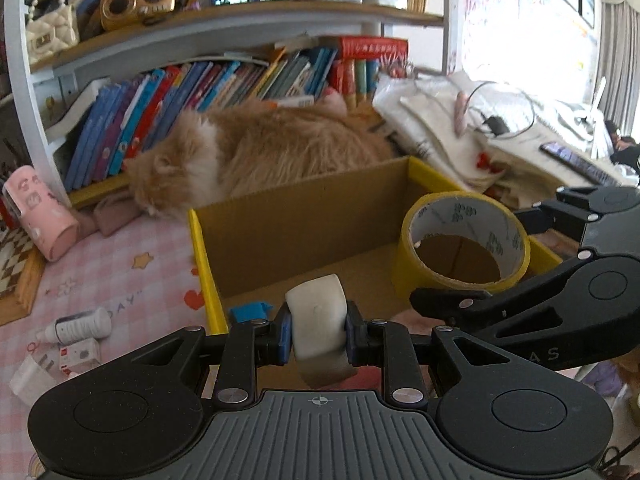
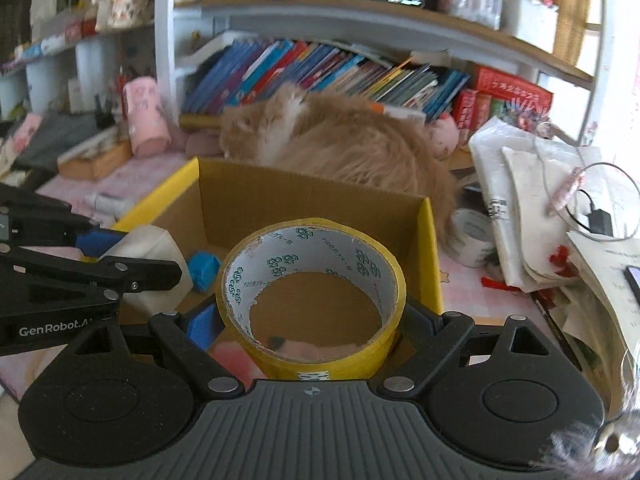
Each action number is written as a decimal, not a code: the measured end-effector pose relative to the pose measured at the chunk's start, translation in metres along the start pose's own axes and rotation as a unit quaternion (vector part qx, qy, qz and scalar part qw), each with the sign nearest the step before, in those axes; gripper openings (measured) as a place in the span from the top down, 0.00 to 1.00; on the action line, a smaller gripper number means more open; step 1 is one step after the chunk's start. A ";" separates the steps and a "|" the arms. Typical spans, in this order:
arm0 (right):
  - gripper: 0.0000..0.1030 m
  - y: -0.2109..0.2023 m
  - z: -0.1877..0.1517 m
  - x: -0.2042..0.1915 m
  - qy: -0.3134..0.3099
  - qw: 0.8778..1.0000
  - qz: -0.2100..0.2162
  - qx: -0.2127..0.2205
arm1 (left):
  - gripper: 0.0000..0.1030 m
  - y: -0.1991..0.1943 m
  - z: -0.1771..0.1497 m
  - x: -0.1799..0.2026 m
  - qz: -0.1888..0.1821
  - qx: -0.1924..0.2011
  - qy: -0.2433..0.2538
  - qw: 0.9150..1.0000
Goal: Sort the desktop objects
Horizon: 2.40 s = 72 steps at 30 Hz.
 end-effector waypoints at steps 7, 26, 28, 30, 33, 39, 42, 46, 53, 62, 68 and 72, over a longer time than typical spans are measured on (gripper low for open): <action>0.14 0.024 -0.001 -0.004 -0.035 0.999 0.007 -0.024 | 0.77 0.015 -0.005 0.000 0.019 -0.018 0.011 1.000; 0.13 0.031 -0.001 0.004 -0.018 1.000 0.009 -0.021 | 0.22 -0.009 0.003 -0.004 0.033 0.041 0.002 0.999; 0.13 0.029 0.000 0.004 -0.012 1.000 0.009 -0.018 | 0.19 -0.014 0.005 -0.002 0.042 0.054 0.007 0.998; 0.13 0.026 0.001 0.004 -0.011 1.000 0.007 -0.009 | 0.16 -0.019 0.005 -0.002 0.047 0.064 0.006 0.997; 0.09 0.017 0.004 0.002 -0.015 1.000 -0.001 0.012 | 0.13 -0.028 0.006 -0.002 0.048 0.075 0.001 0.996; 0.08 -0.002 0.010 0.004 0.002 0.999 -0.003 0.045 | 0.11 -0.046 -0.001 0.000 0.056 0.088 0.003 0.995; 0.08 -0.011 0.009 0.007 0.015 0.998 -0.005 0.055 | 0.11 -0.055 -0.004 0.000 0.057 0.090 -0.001 0.994; 0.08 -0.025 0.007 0.009 0.030 0.997 -0.003 0.064 | 0.11 -0.068 -0.009 -0.003 0.062 0.092 -0.012 0.994; 0.08 -0.054 -0.005 0.006 0.054 0.995 -0.013 0.079 | 0.10 -0.096 -0.026 -0.016 0.071 0.092 -0.031 0.993; 0.08 -0.086 -0.036 -0.013 0.079 0.993 -0.050 0.074 | 0.06 -0.115 -0.059 -0.031 0.066 0.078 -0.032 0.994; 0.08 -0.086 -0.057 -0.033 0.117 0.990 -0.065 0.045 | 0.06 -0.124 -0.080 -0.046 0.058 0.065 -0.045 0.995; 0.08 -0.089 -0.066 -0.050 0.143 0.987 -0.067 0.036 | 0.06 -0.130 -0.095 -0.056 0.060 0.058 -0.048 0.995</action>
Point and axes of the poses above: each gripper's, at about its wrist camera, not at the fingertips, and y roughly the way its jaws point, x to its right, z to its top, the point moved 2 cm from there along y, roughly the way its jaws point, and after that the axes turned 6 degrees about -x, right-handed, at the moved point
